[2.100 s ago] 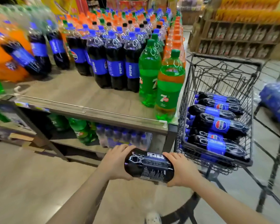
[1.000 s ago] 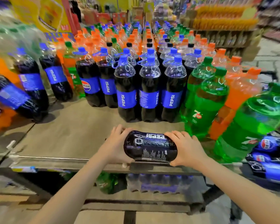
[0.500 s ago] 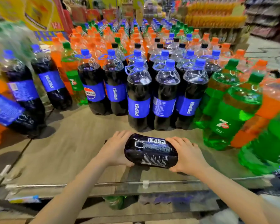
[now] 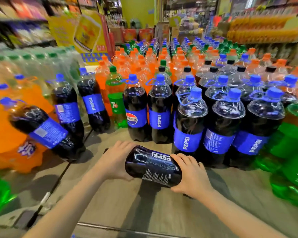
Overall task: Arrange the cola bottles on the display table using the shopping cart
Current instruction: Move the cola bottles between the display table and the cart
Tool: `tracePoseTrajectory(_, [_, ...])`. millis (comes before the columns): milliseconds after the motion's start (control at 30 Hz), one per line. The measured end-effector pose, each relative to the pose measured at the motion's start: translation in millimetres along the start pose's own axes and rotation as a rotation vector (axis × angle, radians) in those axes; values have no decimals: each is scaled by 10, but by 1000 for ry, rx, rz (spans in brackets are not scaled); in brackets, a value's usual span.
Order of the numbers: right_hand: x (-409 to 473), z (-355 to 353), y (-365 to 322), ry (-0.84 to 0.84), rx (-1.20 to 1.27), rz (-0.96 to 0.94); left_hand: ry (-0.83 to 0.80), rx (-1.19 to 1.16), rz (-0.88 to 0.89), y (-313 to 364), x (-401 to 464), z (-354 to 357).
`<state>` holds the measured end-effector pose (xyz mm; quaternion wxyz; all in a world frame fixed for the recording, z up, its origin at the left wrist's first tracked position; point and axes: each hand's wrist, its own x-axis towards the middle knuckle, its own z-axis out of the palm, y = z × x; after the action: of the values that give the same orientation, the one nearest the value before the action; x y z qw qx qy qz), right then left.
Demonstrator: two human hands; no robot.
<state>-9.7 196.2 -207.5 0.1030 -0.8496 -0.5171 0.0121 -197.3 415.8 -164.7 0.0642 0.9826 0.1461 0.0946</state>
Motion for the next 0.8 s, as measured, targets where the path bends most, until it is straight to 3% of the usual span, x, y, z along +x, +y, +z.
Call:
tracePoseTrajectory(400, [705,493,-1136,144,353,154,-102,410,222,-996,249,-846])
tracePoseTrajectory(600, [906,391,-1279,134,278,149,-141,523,338,-915,551,-1022])
tracePoseTrajectory(800, [927,315,-1246,347,503,201,184,433,590,-758,711,-1031])
